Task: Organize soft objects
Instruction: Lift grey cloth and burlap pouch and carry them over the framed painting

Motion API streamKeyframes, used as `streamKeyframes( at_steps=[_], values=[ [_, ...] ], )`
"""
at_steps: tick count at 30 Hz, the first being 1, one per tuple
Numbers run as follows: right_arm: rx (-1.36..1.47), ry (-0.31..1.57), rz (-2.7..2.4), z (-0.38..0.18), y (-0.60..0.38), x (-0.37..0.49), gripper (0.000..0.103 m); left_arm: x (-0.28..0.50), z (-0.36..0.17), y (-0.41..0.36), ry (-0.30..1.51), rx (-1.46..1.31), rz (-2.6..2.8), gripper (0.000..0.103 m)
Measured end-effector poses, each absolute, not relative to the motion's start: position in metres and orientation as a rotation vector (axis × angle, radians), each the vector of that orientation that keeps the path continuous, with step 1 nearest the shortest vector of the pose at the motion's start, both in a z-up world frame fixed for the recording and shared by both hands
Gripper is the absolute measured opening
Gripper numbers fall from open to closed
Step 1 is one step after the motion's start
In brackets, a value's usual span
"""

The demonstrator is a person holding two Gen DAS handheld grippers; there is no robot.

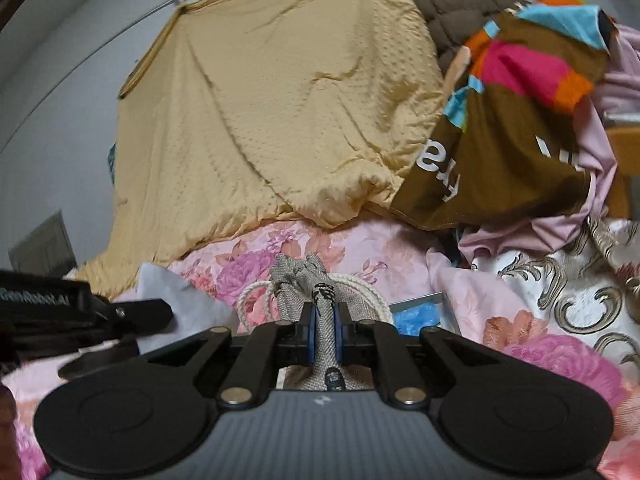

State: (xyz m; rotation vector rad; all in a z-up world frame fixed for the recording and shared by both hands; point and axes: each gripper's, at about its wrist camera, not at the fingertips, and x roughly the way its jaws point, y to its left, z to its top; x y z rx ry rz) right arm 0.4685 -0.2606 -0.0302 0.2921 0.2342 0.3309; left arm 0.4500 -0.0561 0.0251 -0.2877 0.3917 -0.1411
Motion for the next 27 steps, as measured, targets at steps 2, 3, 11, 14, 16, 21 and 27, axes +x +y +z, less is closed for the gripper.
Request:
streamKeyframes(
  at_steps=[2,3,11,14,16,21,27],
  values=[
    [0.327,0.265,0.345,-0.034,-0.263,0.478,0.010,0.461,0.019,-0.058,0.402,-0.275,-0.131,0.007],
    [0.344,0.284,0.350,-0.036,-0.265,0.483,0.010,0.466,0.016,-0.059,0.409,-0.270,-0.127,0.007],
    [0.420,0.377,0.361,-0.054,-0.272,0.502,0.011,0.498,-0.015,-0.059,0.497,-0.334,-0.056,0.007],
    [0.433,0.413,0.379,-0.057,-0.273,0.506,0.012,0.506,-0.021,-0.059,0.514,-0.363,-0.043,0.007],
    [0.433,0.441,0.390,-0.060,-0.270,0.509,0.013,0.511,-0.023,-0.061,0.531,-0.359,-0.040,0.007],
    [0.390,0.482,0.391,-0.063,-0.261,0.509,0.015,0.519,-0.030,-0.063,0.586,-0.343,-0.033,0.008],
    [0.364,0.494,0.389,-0.062,-0.255,0.507,0.019,0.521,-0.035,-0.058,0.631,-0.341,0.005,0.012]
  ],
)
